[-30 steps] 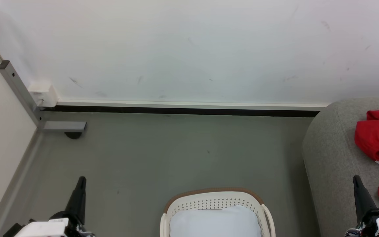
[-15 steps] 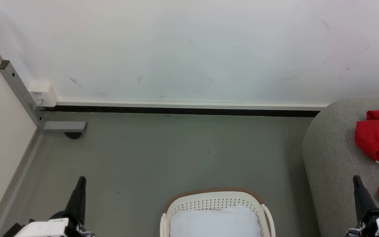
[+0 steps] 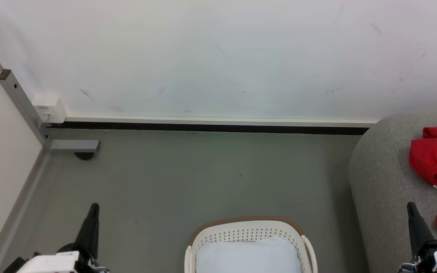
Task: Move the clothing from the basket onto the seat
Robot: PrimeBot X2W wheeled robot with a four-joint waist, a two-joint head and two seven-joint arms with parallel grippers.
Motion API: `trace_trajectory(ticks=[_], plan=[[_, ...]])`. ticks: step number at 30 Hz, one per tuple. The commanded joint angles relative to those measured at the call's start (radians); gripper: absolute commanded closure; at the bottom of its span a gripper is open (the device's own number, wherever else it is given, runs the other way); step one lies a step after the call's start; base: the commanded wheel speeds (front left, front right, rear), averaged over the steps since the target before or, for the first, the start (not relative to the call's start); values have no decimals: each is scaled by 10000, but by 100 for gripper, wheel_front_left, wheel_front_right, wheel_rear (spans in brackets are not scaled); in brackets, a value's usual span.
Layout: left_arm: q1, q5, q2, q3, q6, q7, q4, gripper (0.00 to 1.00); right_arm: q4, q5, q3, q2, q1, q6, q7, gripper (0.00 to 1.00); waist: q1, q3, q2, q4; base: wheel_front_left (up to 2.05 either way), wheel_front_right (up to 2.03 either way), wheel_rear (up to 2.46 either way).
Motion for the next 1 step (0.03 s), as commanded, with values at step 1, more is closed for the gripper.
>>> trace_trajectory(ticks=[1], plan=[[-81,-138,18,19,-41,35,-33,100,-53,-45,-43,1,-128,-21,32,100,0,0,0,0,0,0,0]])
